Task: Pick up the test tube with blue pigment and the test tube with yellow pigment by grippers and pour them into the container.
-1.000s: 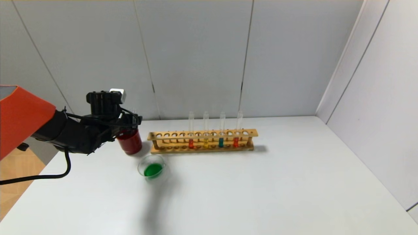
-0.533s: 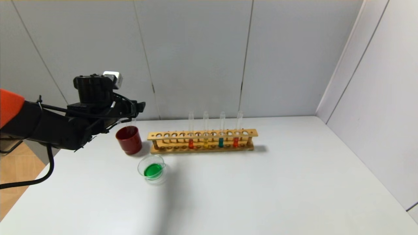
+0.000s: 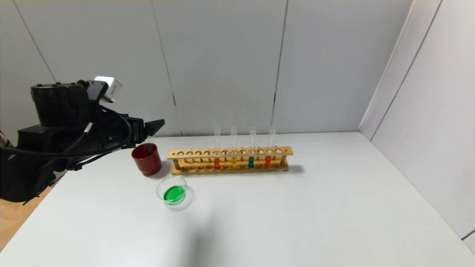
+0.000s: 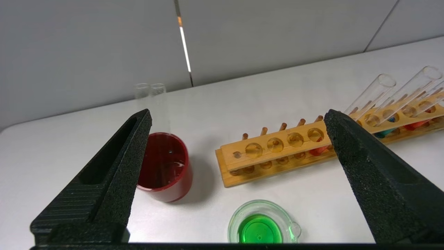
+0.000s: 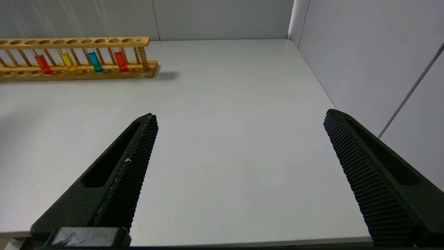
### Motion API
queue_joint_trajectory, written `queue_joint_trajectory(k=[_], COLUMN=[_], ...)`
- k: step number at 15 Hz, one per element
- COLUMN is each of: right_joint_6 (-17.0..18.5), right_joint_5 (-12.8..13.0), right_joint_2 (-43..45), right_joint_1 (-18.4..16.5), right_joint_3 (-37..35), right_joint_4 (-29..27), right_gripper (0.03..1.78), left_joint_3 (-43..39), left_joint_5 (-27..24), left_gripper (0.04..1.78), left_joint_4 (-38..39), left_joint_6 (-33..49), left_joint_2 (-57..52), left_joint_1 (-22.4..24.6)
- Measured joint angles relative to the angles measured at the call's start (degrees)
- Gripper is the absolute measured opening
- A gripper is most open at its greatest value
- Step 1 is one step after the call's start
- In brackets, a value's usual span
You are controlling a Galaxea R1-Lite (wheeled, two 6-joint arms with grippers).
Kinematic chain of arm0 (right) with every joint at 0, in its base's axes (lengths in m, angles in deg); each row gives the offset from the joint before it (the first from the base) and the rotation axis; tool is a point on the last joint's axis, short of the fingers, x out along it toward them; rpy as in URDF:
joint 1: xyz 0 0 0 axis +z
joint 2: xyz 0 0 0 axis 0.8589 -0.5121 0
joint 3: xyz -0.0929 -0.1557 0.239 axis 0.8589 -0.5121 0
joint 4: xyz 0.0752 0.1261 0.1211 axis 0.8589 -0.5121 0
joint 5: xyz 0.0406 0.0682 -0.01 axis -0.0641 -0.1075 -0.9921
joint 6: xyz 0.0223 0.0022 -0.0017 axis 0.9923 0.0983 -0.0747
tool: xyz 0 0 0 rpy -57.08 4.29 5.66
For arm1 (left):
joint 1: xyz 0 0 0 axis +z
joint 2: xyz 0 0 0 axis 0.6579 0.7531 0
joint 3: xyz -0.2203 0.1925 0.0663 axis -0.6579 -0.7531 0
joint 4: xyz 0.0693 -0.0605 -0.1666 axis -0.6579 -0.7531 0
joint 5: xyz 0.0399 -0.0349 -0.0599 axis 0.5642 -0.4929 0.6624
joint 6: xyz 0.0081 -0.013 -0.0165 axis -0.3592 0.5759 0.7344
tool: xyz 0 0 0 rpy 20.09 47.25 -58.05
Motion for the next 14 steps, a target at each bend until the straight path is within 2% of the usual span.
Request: queue_joint_trajectory(k=[3, 8, 11, 14], right_joint_6=[-0.02, 0.00, 0.00, 0.00], right_joint_5=[0.02, 0.02, 0.06, 0.02], right_joint_2=[0.00, 0.00, 0.00, 0.00], right_joint_1=[0.00, 0.00, 0.00, 0.00], right_joint_3=[0.00, 0.00, 0.00, 0.00], right_joint_4=[0.00, 0.00, 0.00, 0.00], right_gripper=[1.75, 1.75, 1.75, 1.75], left_joint_3=[-4.61, -15.47, -18.81, -19.44], left_joint_5=[1.16, 1.96, 1.96, 3.45], left_gripper=[1.75, 1.75, 1.75, 1.75], left_joint_4=[-0.29, -4.35, -14.10, -27.95], left_joint_6=[-0.09, -0.24, -0.20, 0.72], left_joint_2=[-8.46, -31.59, -49.90, -67.26], left_joint_1=[0.35, 0.44, 0.44, 0.44])
